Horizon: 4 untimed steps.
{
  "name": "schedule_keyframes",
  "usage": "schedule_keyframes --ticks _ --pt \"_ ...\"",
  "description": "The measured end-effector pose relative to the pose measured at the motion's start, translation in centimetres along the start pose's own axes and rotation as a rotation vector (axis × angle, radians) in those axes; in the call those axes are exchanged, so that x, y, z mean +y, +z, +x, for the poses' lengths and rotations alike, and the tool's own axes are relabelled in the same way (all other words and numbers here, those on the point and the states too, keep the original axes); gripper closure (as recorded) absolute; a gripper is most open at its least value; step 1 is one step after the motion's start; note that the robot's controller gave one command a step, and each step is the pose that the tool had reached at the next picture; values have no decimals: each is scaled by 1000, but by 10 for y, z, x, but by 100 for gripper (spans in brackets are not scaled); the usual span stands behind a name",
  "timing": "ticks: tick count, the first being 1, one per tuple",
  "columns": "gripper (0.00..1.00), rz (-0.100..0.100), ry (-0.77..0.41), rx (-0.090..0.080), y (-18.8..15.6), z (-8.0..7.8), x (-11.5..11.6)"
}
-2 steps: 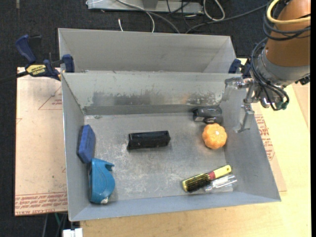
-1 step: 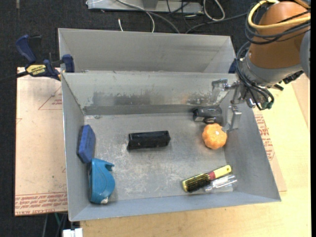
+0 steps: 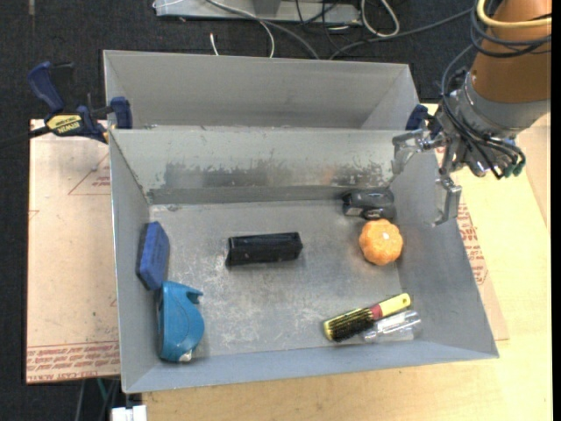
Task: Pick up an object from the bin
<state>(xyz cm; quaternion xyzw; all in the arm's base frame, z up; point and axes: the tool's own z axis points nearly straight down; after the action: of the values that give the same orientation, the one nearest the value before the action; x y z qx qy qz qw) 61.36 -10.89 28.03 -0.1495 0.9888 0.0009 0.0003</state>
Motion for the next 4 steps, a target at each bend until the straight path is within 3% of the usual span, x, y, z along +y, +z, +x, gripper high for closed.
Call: schedule_keyframes --ticks 1,2,3,4 --pt "0 3 -40 -9 40 -15 22" --pt "0 8 -30 -12 94 -9 29" --pt "0 7 -214 -13 100 -23 89" --pt "0 6 -198 -14 129 3 116"
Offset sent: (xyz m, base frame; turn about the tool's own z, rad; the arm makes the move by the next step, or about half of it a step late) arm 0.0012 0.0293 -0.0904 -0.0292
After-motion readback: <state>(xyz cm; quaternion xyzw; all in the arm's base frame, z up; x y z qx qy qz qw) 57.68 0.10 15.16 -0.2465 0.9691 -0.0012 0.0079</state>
